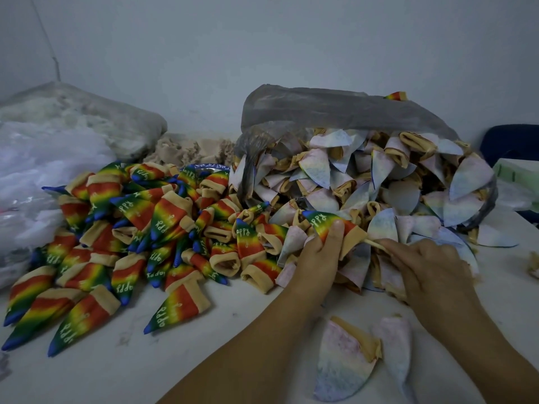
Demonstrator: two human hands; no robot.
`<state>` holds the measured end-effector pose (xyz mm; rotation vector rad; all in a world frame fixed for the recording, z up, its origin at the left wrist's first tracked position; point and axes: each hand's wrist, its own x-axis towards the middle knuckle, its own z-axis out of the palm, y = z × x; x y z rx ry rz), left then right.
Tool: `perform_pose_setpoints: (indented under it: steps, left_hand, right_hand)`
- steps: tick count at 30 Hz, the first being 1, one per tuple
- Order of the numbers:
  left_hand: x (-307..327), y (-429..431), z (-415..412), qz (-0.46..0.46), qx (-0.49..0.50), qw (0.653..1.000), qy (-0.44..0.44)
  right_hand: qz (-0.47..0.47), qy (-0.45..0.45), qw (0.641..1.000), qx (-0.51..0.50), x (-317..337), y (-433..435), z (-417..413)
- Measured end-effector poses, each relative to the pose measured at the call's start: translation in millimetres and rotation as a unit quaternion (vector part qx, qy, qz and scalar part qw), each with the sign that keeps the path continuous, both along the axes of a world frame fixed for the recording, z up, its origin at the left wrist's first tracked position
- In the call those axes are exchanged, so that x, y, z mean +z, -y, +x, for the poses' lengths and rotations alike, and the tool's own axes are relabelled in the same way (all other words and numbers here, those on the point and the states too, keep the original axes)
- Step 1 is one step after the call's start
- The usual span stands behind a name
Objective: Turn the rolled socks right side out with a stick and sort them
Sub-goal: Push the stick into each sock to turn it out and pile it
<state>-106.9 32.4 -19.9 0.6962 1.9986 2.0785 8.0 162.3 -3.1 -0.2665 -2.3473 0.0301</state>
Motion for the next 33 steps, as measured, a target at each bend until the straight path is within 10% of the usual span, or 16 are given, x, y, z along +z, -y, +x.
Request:
perform_pose_setpoints:
  steps: [21,33]
  left_hand:
    - [0.2,-0.8,4.1,0.011,0.031,0.999,-0.029]
    - [12.1,6.1,1.4,0.067,0.031,0.993,0.092]
  right_hand:
    - [-0.104,0.015,0.992,0.076,-7.9,17.0,-4.7]
    - [-0.132,0.001,0.991,-0.017,3.0,1.8,7.6]
